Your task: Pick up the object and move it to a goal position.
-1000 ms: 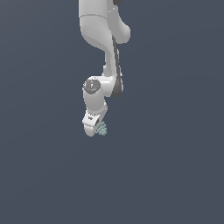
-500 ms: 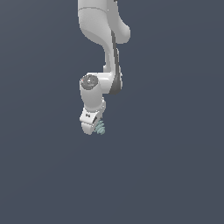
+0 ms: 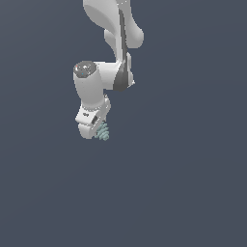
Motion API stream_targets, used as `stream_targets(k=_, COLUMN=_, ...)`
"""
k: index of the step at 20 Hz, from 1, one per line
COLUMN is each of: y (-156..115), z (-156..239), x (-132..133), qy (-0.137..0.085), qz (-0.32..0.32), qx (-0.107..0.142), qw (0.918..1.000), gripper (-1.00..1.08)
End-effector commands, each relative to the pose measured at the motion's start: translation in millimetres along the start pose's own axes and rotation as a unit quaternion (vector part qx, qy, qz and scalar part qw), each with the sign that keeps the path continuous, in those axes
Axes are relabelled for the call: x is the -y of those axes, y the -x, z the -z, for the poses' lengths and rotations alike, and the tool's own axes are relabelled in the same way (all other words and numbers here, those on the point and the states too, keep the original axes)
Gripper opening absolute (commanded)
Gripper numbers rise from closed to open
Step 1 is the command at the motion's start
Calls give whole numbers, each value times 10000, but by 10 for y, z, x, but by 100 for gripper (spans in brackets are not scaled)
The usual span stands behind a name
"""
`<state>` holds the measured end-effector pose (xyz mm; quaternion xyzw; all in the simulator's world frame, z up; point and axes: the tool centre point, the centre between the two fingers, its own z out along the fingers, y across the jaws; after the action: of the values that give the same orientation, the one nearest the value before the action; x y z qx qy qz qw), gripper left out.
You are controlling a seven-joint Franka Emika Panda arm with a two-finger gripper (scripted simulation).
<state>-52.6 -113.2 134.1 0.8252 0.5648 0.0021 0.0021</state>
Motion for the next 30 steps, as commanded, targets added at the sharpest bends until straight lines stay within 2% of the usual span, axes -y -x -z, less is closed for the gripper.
stream_targets(k=1, y=87, z=263, x=-31, qy=-2, qz=3, qx=-5, qw=10000, gripper=-100)
stream_targets(k=22, y=822, z=2440, x=-346, qy=-20, qz=3, qx=-8, qw=10000, gripper=-100)
stream_targets(k=30, y=1022, z=3020, x=-460, qy=-26, qz=-3, qx=1, qw=10000, gripper=-100)
